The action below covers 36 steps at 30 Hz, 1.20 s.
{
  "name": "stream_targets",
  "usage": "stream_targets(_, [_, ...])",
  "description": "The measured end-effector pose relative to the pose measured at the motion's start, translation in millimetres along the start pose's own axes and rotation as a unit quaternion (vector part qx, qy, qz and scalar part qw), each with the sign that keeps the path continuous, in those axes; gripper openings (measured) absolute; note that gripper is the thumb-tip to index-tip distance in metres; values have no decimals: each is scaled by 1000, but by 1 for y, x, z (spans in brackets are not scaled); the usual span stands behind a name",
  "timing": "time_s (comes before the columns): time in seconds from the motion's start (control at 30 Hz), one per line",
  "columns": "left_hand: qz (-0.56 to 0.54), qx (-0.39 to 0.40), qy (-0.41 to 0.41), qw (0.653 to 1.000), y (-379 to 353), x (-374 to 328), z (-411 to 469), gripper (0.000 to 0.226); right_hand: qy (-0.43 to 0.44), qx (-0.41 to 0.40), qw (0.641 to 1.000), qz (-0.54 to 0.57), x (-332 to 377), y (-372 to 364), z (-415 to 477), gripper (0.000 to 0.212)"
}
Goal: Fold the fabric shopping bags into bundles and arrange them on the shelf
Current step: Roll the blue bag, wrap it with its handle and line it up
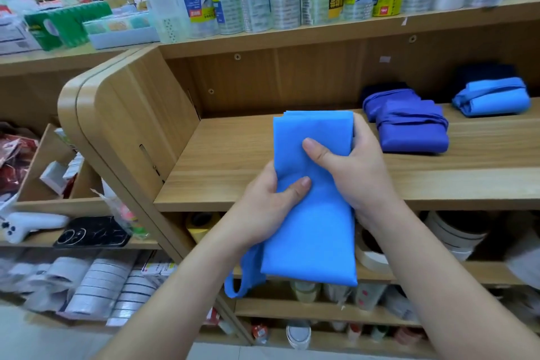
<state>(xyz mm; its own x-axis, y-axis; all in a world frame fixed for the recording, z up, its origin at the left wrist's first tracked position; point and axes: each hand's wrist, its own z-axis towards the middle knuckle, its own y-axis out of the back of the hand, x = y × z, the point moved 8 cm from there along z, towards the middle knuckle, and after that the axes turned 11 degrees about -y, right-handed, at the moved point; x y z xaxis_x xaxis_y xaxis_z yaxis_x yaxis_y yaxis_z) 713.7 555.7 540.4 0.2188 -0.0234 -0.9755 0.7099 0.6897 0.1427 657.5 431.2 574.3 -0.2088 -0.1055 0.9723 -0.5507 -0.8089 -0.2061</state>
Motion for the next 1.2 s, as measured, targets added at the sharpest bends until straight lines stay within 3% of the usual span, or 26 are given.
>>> stream_targets(0.1, [99, -6, -69, 993, 7, -15, -5, 33, -14, -33, 999, 22, -8, 8, 2, 28])
stream_targets(0.2, [189, 55, -204, 959, 18, -48, -24, 67, -21, -64, 997, 29, -10, 23, 6, 44])
stream_targets(0.27, [282, 195, -222, 913, 9, -49, -40, 91, -33, -65, 995, 72, -12, 30, 8, 44])
stream_targets(0.3, [356, 245, -222, 874, 3, -40, -47, 98, -43, -63, 993, 92, -13, 32, 8, 40])
stream_targets(0.37, [503, 209, -283, 790, -2, -31, -49, 94, -59, -62, 989, 117, -17, 30, 7, 33])
stream_targets(0.4, [526, 158, -322, 771, -4, -33, -48, 85, -69, -61, 987, 133, -20, 29, 7, 31])
stream_targets(0.47, [459, 85, -368, 804, 1, -37, -44, 56, -95, -57, 983, 149, -26, 23, 5, 31])
stream_targets(0.53, [332, 32, -365, 869, 14, -42, -37, 34, -105, -62, 985, 121, -29, 18, 2, 31])
stream_targets(0.6, [208, -9, -256, 944, 25, -37, -26, 23, -112, -51, 988, 91, -31, 11, 0, 29])
stream_targets(0.67, [180, -39, -170, 968, 29, -31, -18, 30, -129, -29, 987, 97, -33, 3, -1, 23])
stream_targets(0.77, [171, -50, -137, 974, 27, -30, -11, 26, -105, 3, 992, 63, -27, -2, -3, 10])
stream_targets(0.93, [220, -107, -135, 960, 26, -34, -11, 28, -57, 49, 997, 18, -12, -5, -5, 19])
stream_targets(1.0, [281, -128, -138, 941, 26, -38, -12, 35, -59, 59, 996, 9, -8, -6, -8, 31])
stream_targets(1.1, [343, -129, -122, 922, 26, -38, -9, 25, -37, 73, 996, -19, -2, -7, -14, 65])
stream_targets(1.2, [454, -91, -153, 873, 21, -36, -1, 34, 53, 16, 995, -84, 13, -10, -25, 51])
